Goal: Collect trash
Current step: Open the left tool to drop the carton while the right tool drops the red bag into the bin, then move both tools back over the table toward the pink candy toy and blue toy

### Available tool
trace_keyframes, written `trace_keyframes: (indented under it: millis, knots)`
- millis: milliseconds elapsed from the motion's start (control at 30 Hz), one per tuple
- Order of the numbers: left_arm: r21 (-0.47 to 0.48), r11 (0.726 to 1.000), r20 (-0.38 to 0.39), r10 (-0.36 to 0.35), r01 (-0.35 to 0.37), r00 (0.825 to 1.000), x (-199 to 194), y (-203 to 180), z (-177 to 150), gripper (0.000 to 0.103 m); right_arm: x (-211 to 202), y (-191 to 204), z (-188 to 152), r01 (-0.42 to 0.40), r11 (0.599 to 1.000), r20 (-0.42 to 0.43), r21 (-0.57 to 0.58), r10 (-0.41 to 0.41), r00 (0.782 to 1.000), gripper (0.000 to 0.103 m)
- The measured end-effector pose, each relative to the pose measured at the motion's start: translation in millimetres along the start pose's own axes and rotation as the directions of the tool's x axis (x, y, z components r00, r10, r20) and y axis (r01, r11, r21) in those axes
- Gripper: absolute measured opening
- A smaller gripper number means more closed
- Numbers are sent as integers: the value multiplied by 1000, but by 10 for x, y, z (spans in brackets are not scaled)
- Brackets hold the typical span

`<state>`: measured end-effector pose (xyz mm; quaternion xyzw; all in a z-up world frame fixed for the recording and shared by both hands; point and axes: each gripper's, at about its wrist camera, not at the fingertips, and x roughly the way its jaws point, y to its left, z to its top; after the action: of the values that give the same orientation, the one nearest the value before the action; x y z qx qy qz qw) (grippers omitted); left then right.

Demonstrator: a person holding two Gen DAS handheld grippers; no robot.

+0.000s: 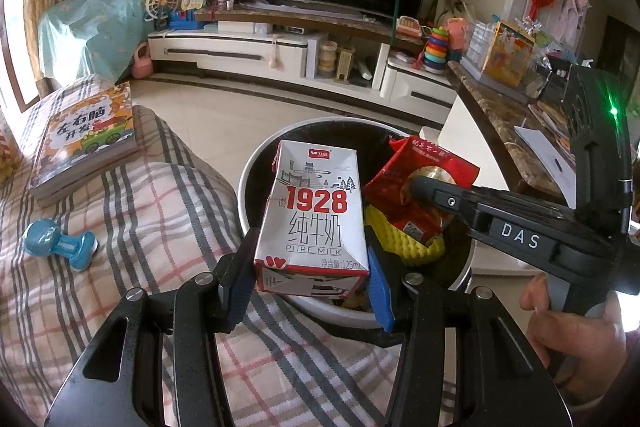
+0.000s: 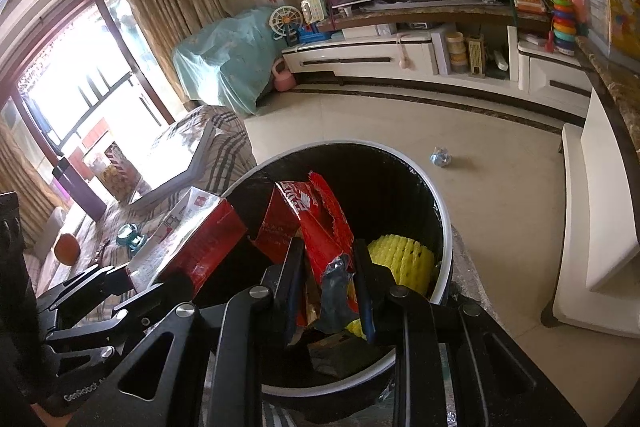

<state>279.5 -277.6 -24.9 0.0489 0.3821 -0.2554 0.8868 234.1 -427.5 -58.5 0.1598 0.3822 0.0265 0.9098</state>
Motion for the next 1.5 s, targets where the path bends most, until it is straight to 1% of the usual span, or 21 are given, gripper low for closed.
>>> trace_keyframes:
  millis: [233,433,500,533,600,633,700,733,800,833,900,967,1267,1500]
  knots:
    - [0,1000,-14,-7,7,1000,45,-20,30,48,34,-9,42,9,1000,-7,-3,-9,1000,24]
    - [-9,1000,-21,-15,14,1000,48,-17,63,48,61,-57,63,16,1000,-18,9,-16,1000,30]
    - [-8,1000,-15,-14,14,1000,24,-26,67,50,47,-87,71,15,1000,-17,18,-14,1000,37]
    - [-8,1000,-11,-13,13,1000,13,-24,63,53,29,-95,69,17,1000,-13,20,-17,1000,39]
    - [-12,1000,2,-7,7,1000,-34,-18,51,59,-19,-104,62,10,1000,-5,29,-10,1000,48]
    - [-14,1000,8,-6,6,1000,-54,-11,44,59,-39,-109,58,5,999,-1,33,-5,1000,51]
    - [-21,1000,17,-3,3,1000,-111,11,15,59,-80,-102,54,2,999,10,37,-3,1000,60]
    - [-26,1000,20,-2,2,1000,-138,29,-3,60,-102,-92,50,3,999,17,37,-4,1000,62]
    - [-39,999,30,6,-5,1000,-213,83,-66,63,-152,-70,32,3,999,28,39,-4,1000,70]
    - [-44,999,32,9,-8,999,-235,104,-86,64,-179,-55,18,0,999,34,40,-1,999,72]
    - [-64,998,36,14,-11,999,-303,172,-164,64,-221,-22,-6,-3,999,42,41,2,999,82]
    - [-82,996,36,21,-18,999,-356,242,-235,66,-252,13,-26,-8,999,49,40,6,999,87]
    - [-175,983,29,57,-51,998,-595,630,-575,68,-382,262,-182,-16,1000,62,18,15,998,91]
    - [-231,969,35,95,-84,995,-788,877,-804,70,-435,594,-309,-48,998,60,-36,50,997,92]
